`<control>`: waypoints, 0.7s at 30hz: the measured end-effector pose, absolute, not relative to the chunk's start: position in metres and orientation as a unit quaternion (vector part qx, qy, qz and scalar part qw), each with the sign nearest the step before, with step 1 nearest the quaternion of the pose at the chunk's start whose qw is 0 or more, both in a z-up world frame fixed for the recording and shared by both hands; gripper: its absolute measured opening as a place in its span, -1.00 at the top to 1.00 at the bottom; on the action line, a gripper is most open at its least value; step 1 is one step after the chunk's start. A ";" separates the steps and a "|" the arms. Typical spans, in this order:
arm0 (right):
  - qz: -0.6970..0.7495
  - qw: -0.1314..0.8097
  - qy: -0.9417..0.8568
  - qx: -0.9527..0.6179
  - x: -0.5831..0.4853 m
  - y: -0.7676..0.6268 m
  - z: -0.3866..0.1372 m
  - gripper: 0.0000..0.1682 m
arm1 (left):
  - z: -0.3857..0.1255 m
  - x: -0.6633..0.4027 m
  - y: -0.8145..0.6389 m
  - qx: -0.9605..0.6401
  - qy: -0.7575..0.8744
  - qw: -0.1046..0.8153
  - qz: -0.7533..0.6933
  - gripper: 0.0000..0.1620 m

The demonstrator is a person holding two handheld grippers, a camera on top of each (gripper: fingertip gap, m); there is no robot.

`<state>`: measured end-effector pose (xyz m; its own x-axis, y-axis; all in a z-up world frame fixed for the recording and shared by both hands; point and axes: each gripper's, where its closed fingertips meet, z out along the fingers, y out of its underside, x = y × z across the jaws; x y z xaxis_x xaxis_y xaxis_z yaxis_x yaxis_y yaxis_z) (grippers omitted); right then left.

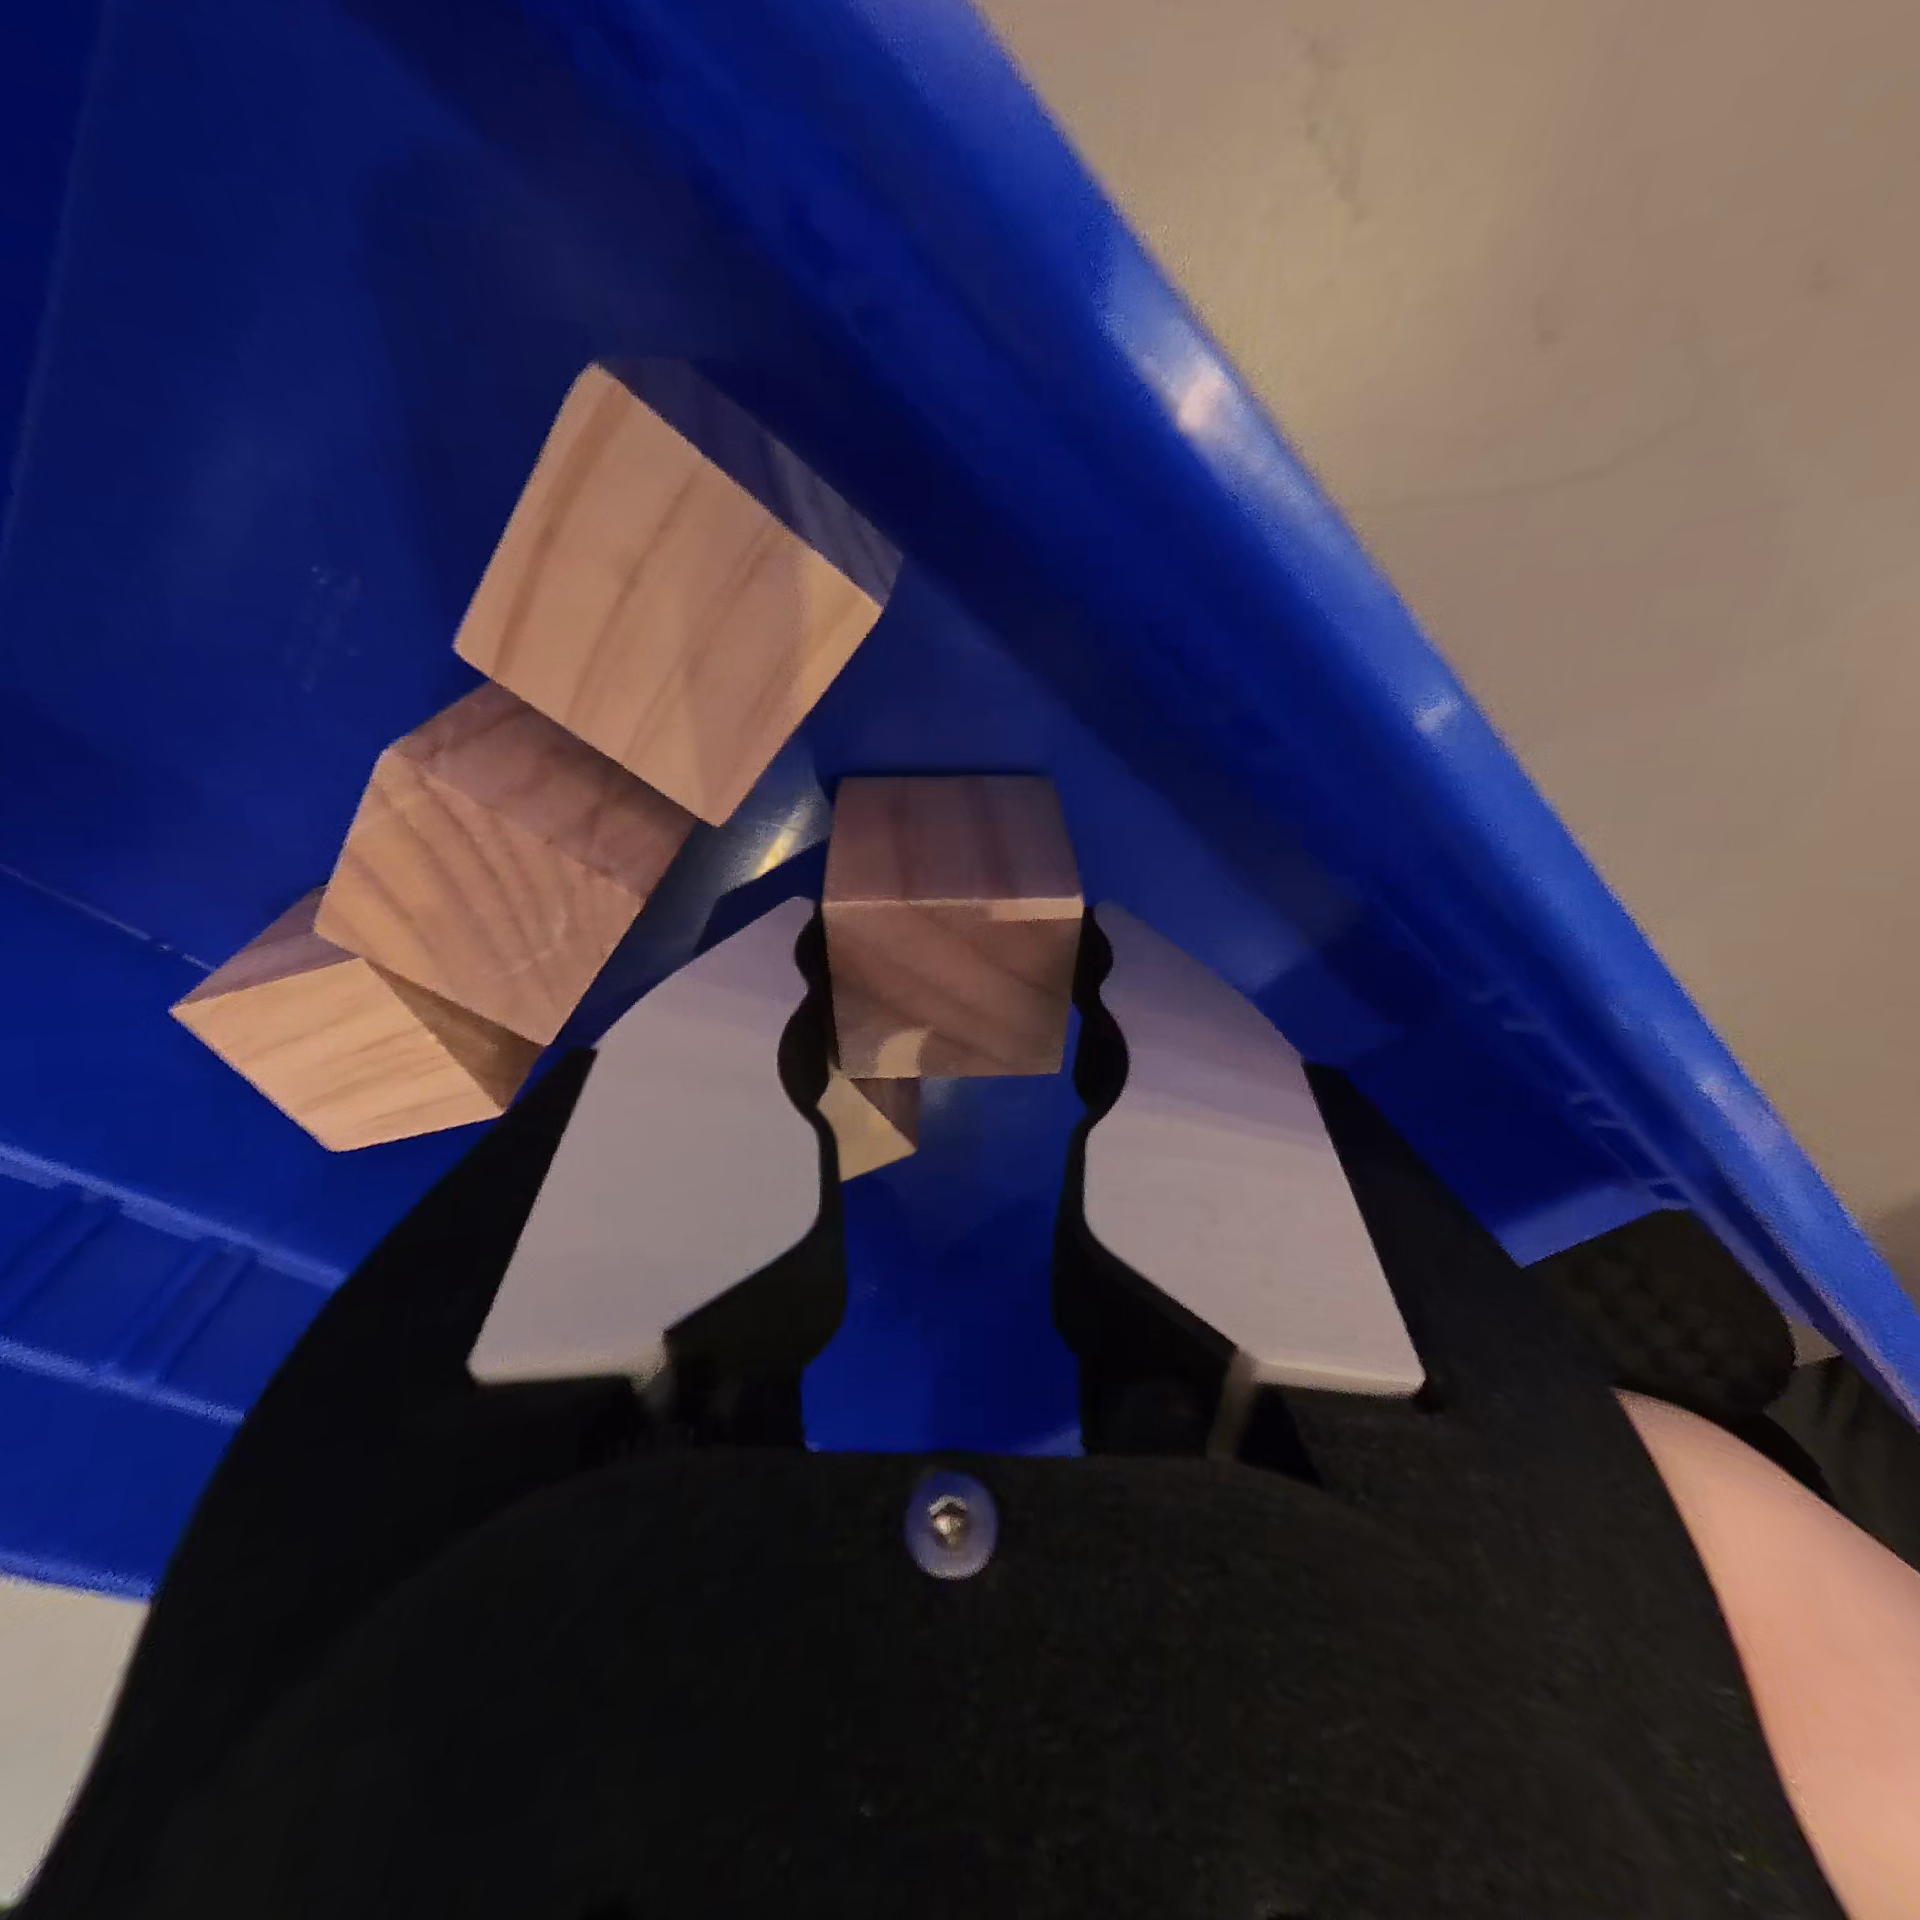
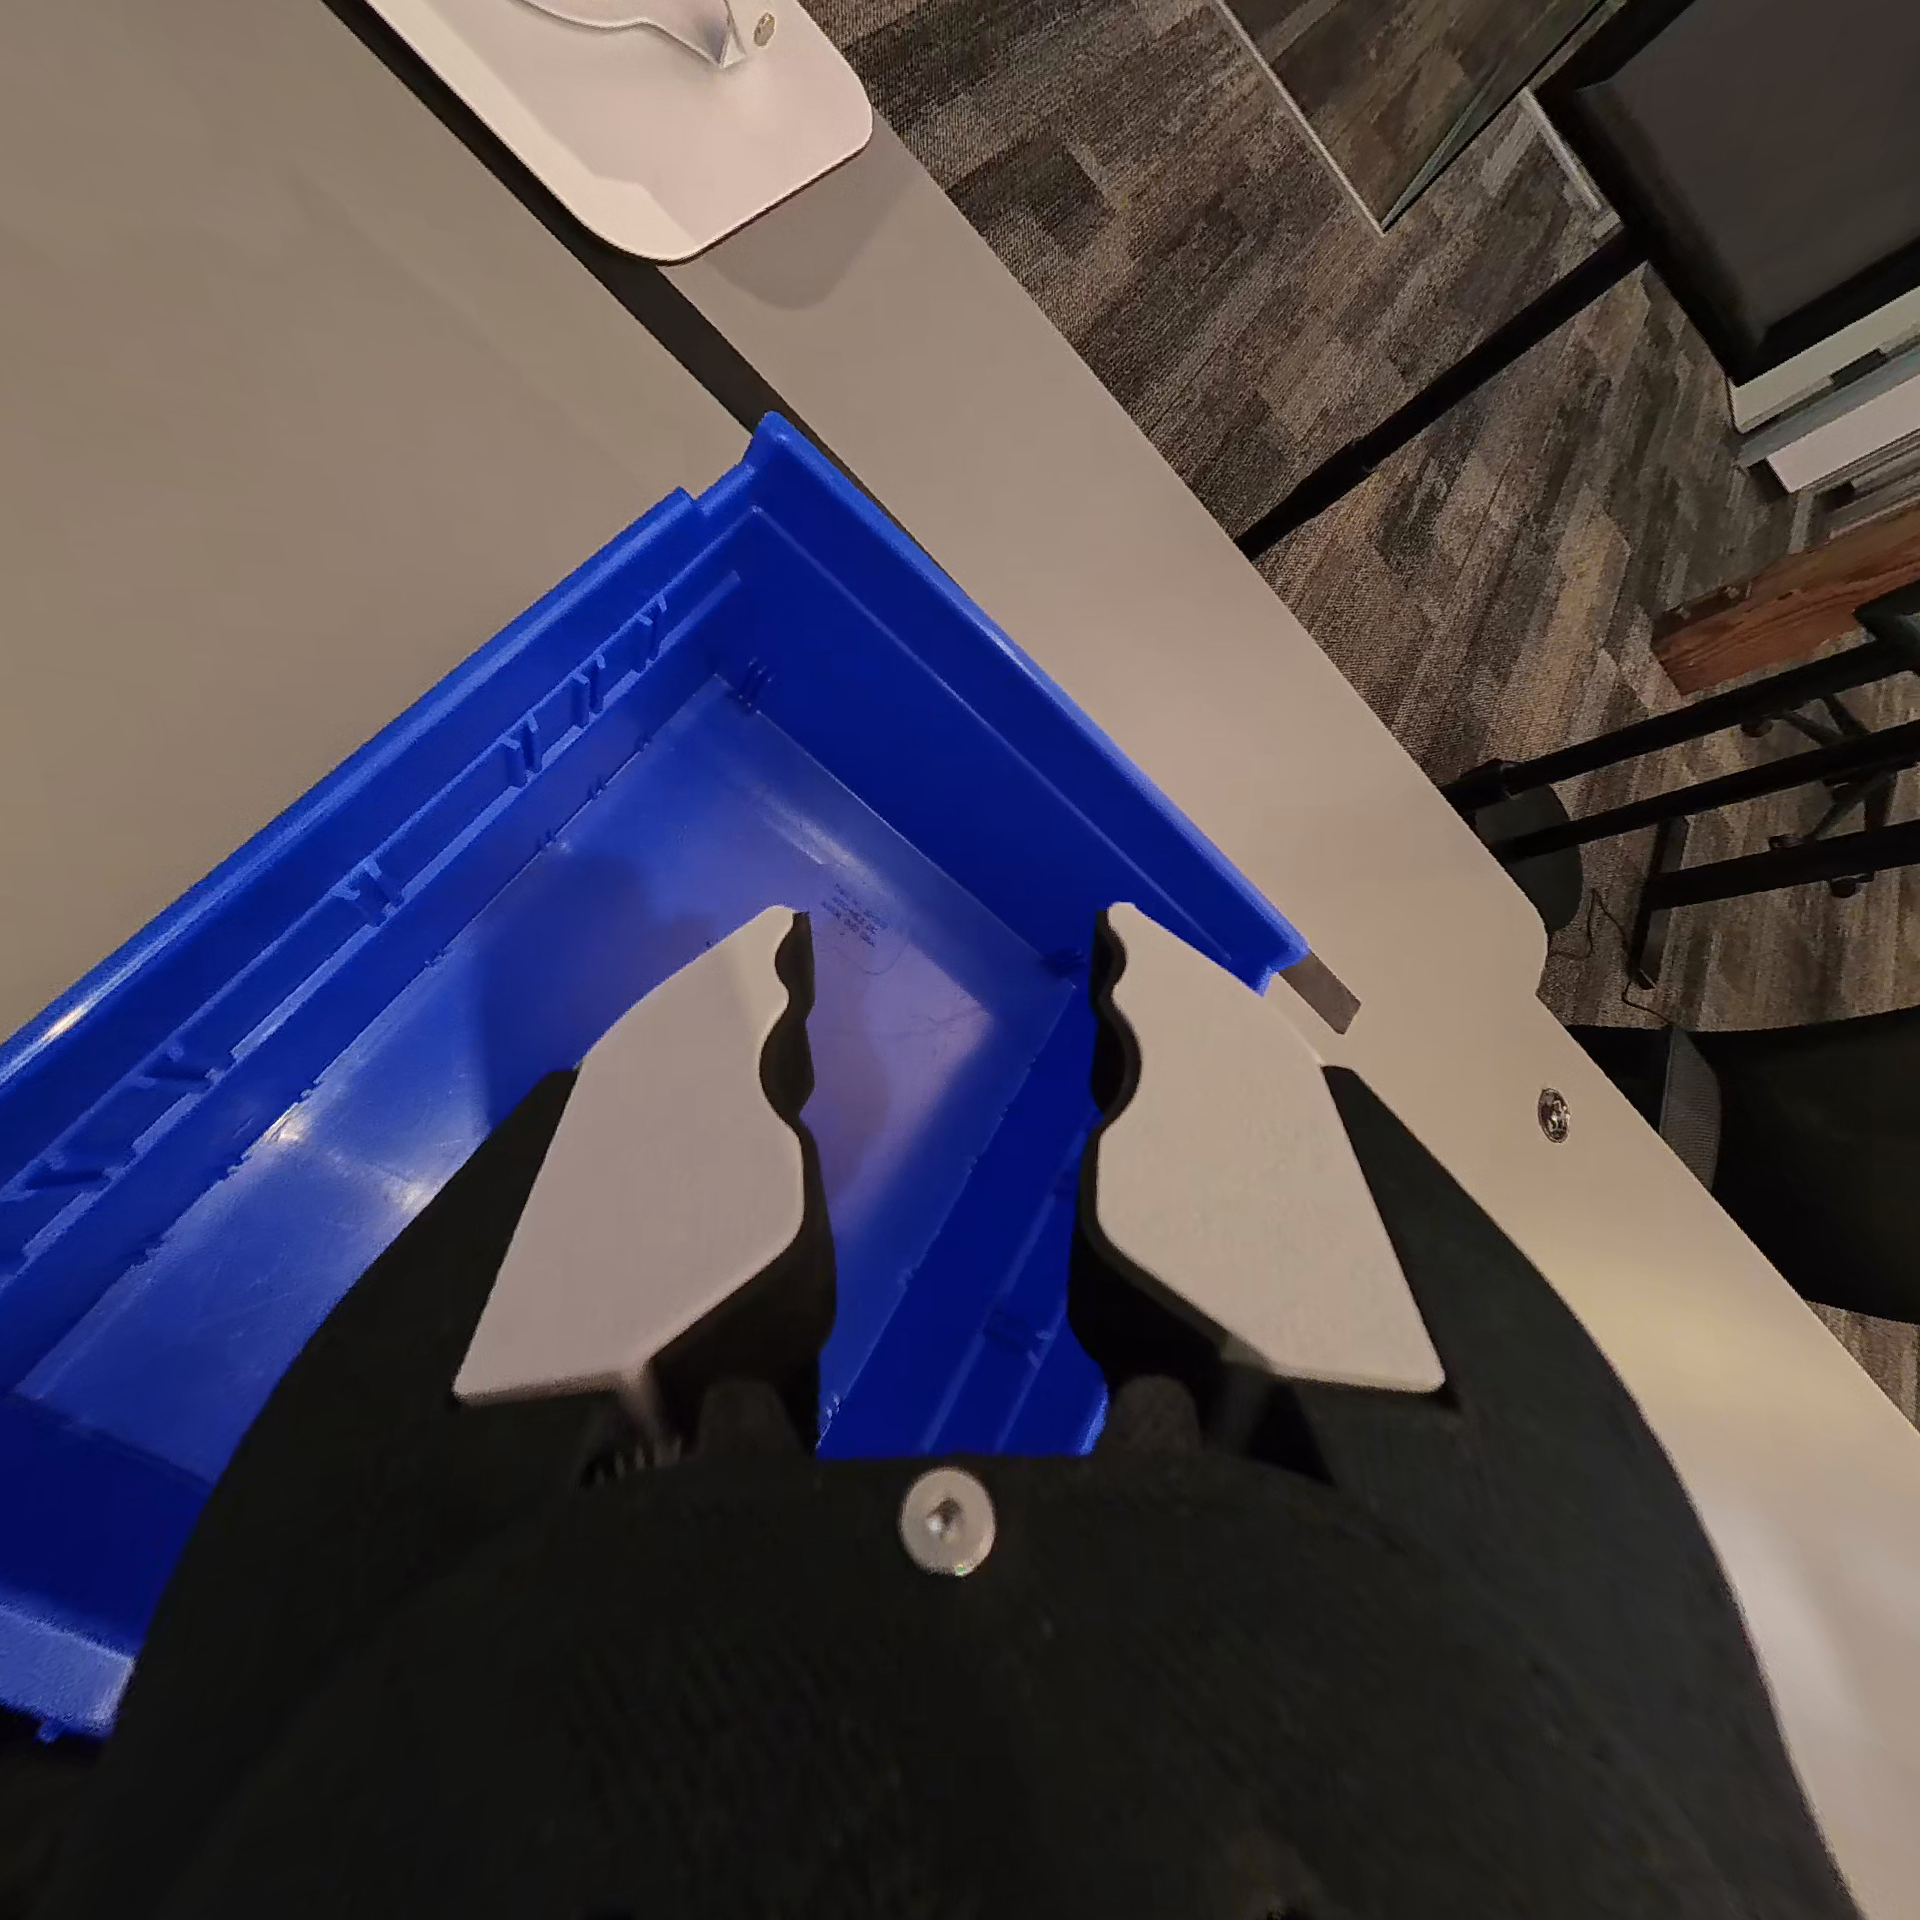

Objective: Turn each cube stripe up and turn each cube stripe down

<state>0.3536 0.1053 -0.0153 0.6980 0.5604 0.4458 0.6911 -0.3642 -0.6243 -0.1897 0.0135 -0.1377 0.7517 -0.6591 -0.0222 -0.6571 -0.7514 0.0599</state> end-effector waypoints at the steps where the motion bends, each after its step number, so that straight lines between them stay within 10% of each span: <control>1: -0.079 0.415 -0.382 -0.822 0.353 0.105 -0.016 0.37 | -0.135 -0.191 0.016 0.933 -0.357 0.017 -0.031 0.44; 14: -0.023 0.659 -0.420 -0.624 0.250 0.076 0.087 0.40 | 0.044 -0.127 0.010 0.804 -0.391 -0.378 0.239 0.45; 21: 0.075 0.711 -0.547 -0.435 0.102 -0.022 0.086 0.26 | 0.105 -0.039 -0.037 0.668 -0.417 -0.342 0.512 0.46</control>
<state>0.1018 -0.0218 0.0864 0.3894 0.5833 0.7128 0.3696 0.6099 -0.7010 -0.0389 -0.0372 0.1051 0.1279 -0.9081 0.3987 -0.2074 -0.4176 -0.8846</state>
